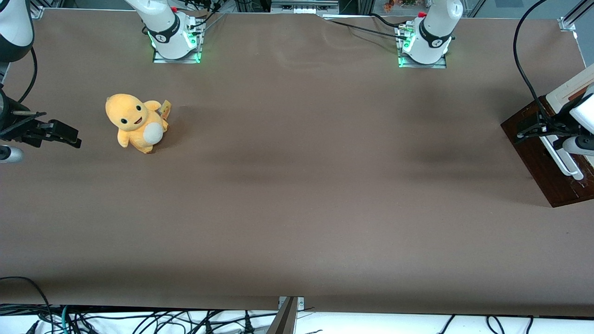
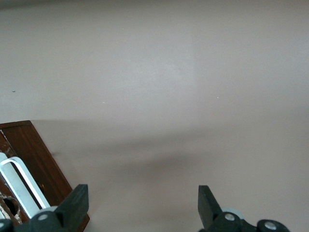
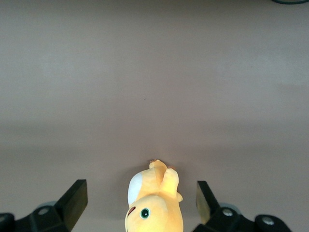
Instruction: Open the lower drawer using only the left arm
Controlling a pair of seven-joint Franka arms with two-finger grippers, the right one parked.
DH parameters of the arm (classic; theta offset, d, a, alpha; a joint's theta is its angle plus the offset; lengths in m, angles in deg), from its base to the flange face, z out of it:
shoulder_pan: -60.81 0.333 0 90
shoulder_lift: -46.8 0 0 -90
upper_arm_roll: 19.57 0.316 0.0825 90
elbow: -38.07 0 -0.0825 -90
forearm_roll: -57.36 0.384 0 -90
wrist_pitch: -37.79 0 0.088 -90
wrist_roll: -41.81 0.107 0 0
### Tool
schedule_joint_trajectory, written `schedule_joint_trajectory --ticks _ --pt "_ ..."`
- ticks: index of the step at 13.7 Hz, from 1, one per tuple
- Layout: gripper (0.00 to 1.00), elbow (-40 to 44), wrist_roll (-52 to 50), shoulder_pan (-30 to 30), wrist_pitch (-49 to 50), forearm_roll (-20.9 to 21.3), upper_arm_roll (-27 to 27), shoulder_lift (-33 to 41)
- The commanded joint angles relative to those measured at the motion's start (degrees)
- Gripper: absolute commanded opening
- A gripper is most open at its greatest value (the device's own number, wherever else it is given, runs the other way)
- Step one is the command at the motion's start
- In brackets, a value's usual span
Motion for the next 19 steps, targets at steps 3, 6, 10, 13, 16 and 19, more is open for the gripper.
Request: schedule_joint_trajectory --ticks 3,6,10,13,16,19 --pt "1.00 0.8 2.9 0.7 0.2 -1.7 0.0 0.3" --pt "1.00 0.7 2.9 1.1 0.2 -1.7 -0.1 0.3" --pt "1.00 0.7 2.8 1.1 0.2 -1.7 -0.2 0.3" --pt "1.00 0.7 2.9 1.1 0.1 -1.7 -0.3 0.3" --pt "1.00 0.7 2.9 1.0 0.1 -1.7 -0.5 0.3" --pt "1.00 0.7 2.8 1.0 0.1 -1.7 -0.6 0.3"
